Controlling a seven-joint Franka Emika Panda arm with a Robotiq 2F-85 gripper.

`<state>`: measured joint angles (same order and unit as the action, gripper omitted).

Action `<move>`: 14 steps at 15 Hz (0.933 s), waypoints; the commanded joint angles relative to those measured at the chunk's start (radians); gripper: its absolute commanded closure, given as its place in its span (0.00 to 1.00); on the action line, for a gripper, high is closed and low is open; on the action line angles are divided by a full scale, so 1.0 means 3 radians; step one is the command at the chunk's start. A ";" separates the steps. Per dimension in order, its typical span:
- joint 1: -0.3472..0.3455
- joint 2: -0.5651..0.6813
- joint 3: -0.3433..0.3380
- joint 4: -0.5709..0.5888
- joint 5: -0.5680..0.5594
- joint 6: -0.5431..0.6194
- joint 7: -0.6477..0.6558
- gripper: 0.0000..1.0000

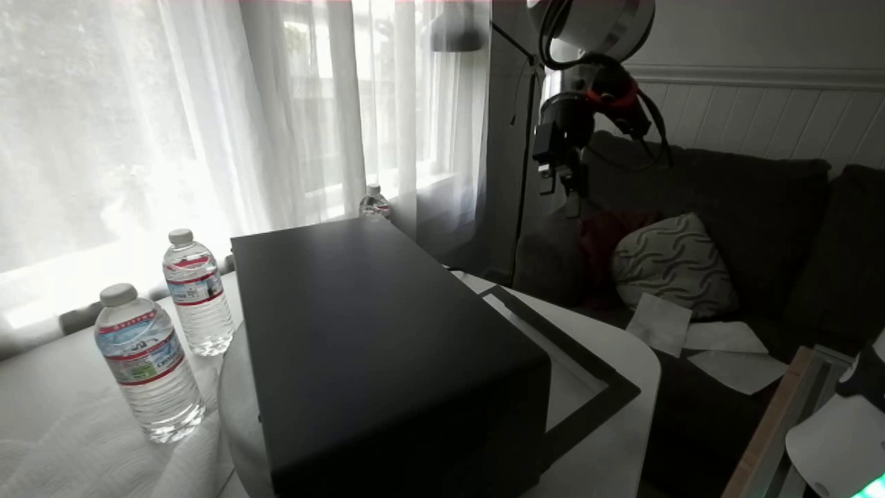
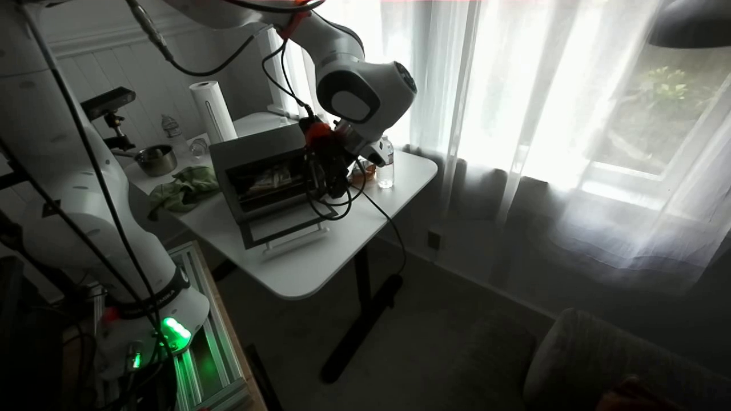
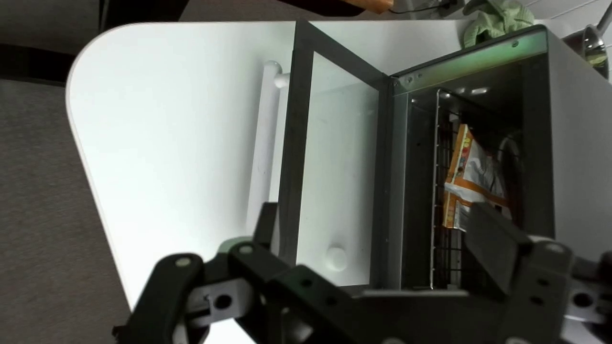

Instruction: Close the open oven

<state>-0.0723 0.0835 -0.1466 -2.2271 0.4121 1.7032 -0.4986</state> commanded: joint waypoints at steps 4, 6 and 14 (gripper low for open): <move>-0.0076 0.0176 0.0099 0.0002 0.0140 0.0099 0.0009 0.00; -0.0093 0.0303 0.0122 -0.0003 0.0271 0.0142 -0.0012 0.00; -0.0270 0.0876 0.0260 0.0093 0.0725 0.0399 -0.0276 0.00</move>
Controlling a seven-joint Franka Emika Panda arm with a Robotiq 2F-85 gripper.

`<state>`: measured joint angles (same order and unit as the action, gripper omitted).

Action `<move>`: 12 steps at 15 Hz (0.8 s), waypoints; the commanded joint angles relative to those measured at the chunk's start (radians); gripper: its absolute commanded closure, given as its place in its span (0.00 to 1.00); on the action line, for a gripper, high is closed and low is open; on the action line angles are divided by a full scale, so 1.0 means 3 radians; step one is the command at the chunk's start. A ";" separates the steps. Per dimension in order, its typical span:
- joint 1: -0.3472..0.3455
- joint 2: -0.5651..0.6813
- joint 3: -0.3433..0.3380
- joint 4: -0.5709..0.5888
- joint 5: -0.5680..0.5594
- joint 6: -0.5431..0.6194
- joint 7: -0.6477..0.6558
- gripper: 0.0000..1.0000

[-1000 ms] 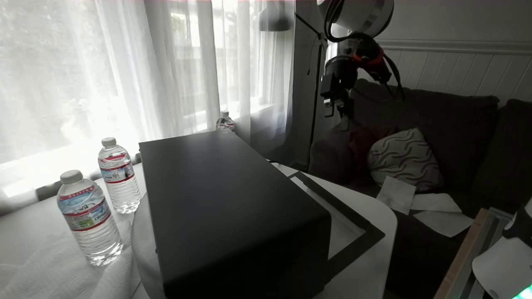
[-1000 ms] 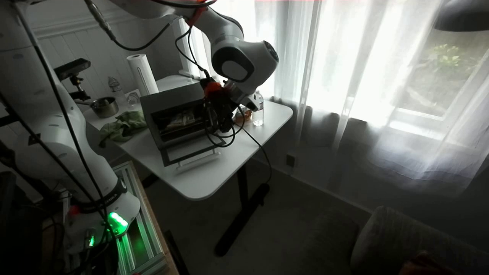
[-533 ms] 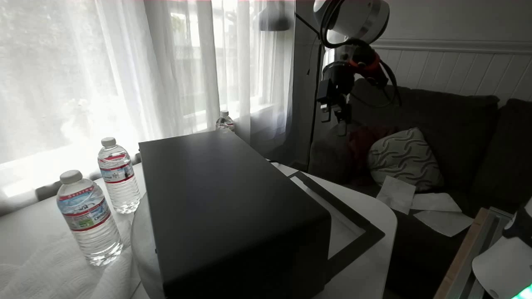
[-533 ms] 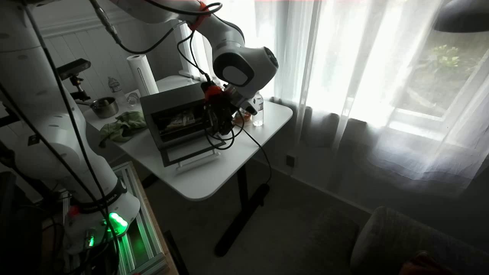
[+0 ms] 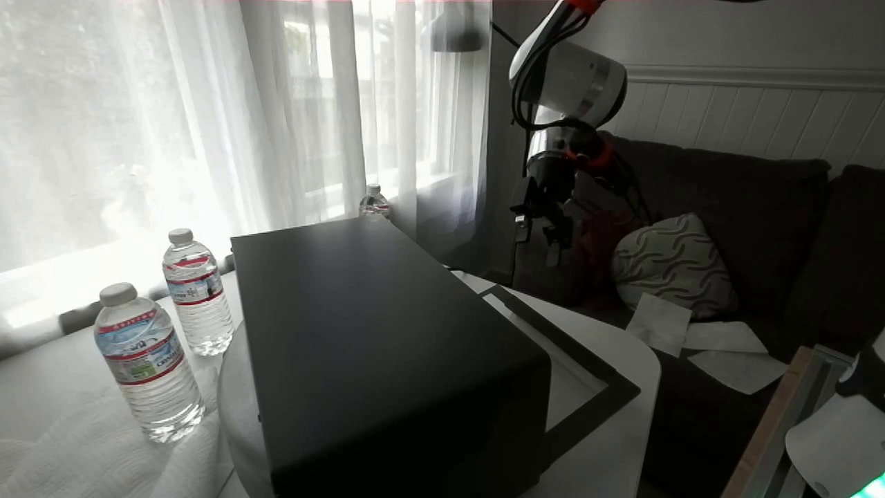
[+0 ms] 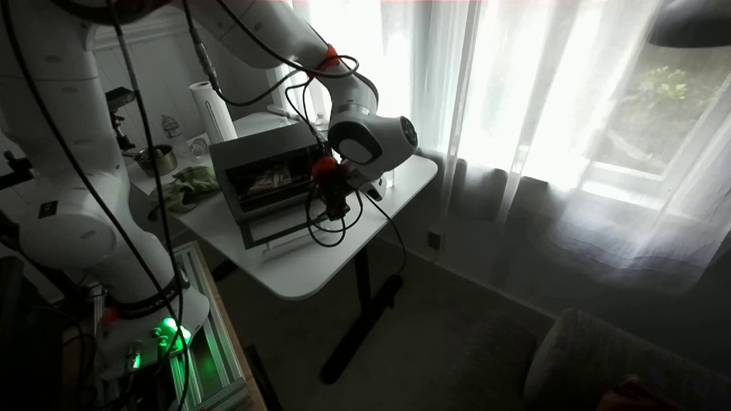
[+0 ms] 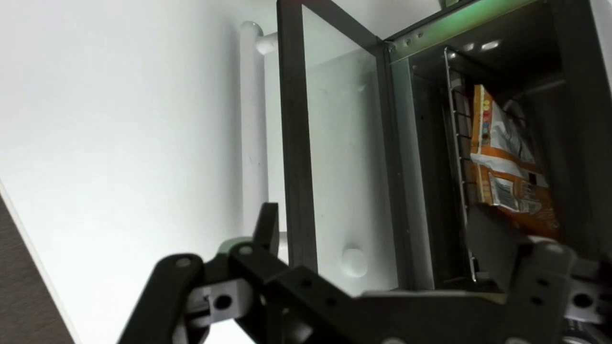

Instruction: Close the open oven

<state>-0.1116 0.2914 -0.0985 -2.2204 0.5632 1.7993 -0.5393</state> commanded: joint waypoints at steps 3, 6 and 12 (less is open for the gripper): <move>-0.0207 0.0341 0.0161 0.0117 0.0416 0.0154 -0.0294 0.00; -0.0270 0.0466 0.0203 0.0180 0.0657 0.0222 -0.0460 0.00; -0.0324 0.0697 0.0221 0.0314 0.1035 0.0232 -0.0752 0.00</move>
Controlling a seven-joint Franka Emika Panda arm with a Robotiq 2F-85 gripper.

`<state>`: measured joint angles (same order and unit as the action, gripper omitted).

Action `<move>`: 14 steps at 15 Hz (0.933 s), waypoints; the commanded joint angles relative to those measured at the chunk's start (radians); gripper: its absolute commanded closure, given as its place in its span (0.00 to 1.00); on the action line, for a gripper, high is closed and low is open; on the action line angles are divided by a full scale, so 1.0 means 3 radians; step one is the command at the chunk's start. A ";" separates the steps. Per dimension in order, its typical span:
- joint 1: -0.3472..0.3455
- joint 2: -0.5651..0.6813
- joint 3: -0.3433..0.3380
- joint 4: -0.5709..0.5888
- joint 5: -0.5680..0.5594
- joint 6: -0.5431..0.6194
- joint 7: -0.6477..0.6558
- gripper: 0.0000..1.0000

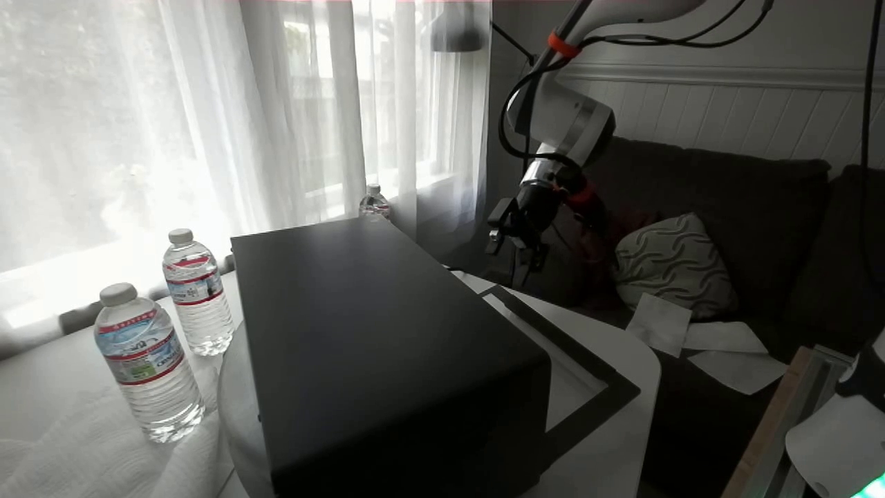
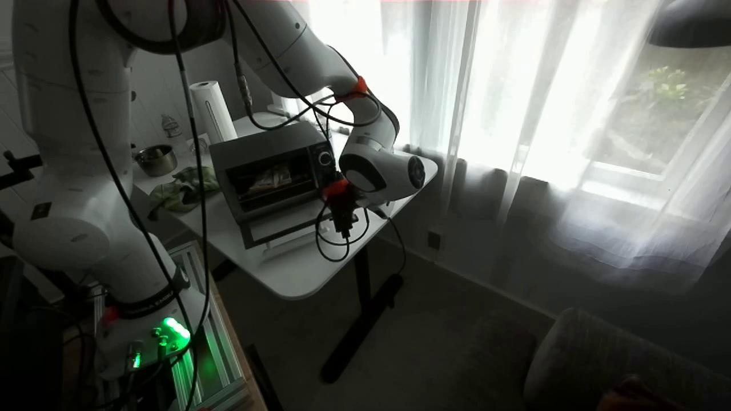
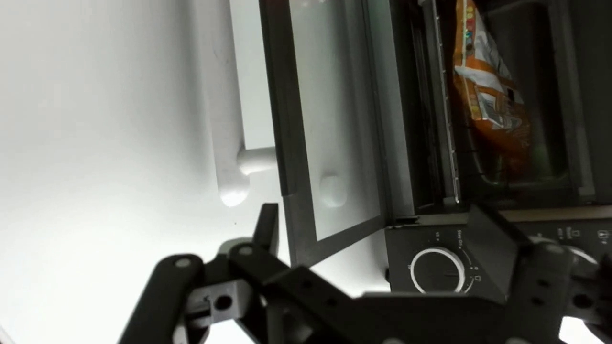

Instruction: Close the open oven

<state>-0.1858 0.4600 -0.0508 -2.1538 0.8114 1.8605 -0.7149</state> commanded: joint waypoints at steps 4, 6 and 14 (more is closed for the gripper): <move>-0.0063 0.0271 0.0063 0.0163 0.0353 0.0027 -0.0310 0.00; -0.0045 0.0323 0.0066 0.0185 0.0359 0.0024 -0.0360 0.00; -0.0069 0.0323 0.0113 0.0209 0.0410 -0.0097 -0.0482 0.00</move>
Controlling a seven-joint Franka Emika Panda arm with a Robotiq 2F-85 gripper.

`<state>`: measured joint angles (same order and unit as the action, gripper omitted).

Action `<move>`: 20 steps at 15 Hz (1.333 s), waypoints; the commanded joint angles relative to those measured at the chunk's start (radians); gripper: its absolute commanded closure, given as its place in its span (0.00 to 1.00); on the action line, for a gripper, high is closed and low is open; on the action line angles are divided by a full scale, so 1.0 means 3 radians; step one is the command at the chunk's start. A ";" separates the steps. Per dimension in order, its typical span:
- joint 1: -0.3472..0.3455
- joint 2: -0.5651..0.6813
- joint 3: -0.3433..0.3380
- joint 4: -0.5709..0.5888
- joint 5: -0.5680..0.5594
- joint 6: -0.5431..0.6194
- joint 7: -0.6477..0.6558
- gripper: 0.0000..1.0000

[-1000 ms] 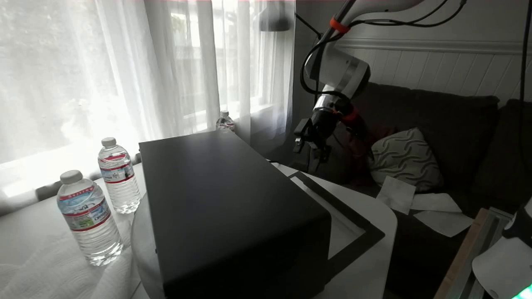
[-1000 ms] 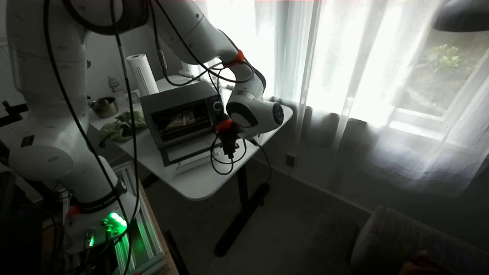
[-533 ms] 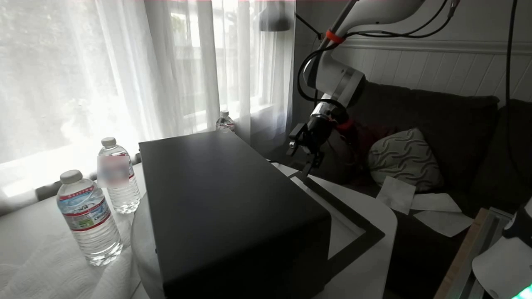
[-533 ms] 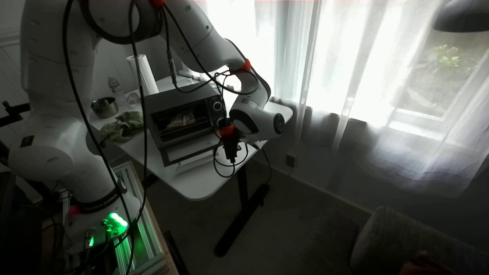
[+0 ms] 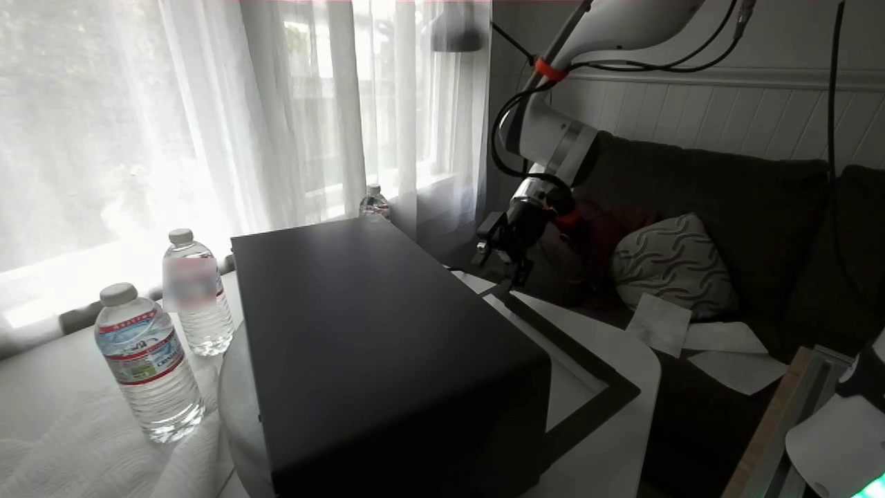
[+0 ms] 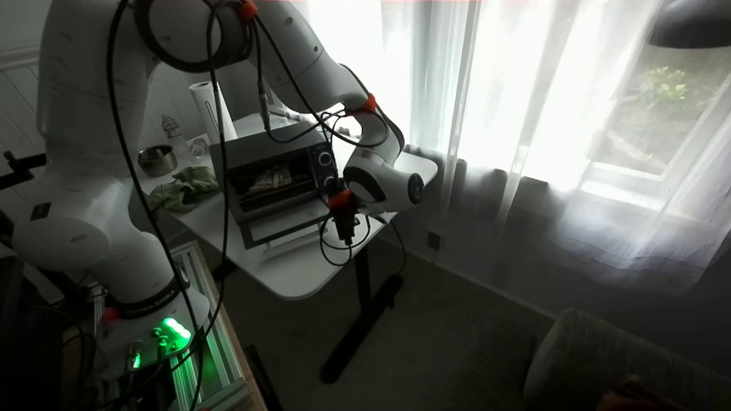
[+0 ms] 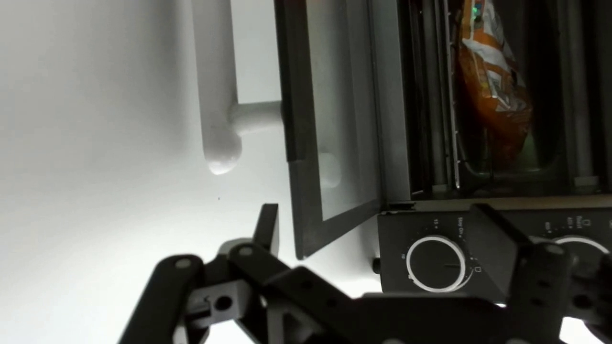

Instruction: Close the open oven

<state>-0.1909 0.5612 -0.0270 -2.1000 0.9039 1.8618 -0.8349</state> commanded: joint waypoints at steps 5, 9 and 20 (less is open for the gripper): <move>-0.0064 -0.0073 0.0025 0.0047 0.0087 -0.0269 -0.0102 0.00; -0.0060 -0.0128 0.0023 0.0030 0.0079 -0.0391 -0.0125 0.00; 0.0001 -0.0288 0.0006 0.0000 0.0039 -0.0725 -0.0152 0.00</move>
<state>-0.1937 0.5091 -0.0258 -2.0772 0.9049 1.6796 -0.8674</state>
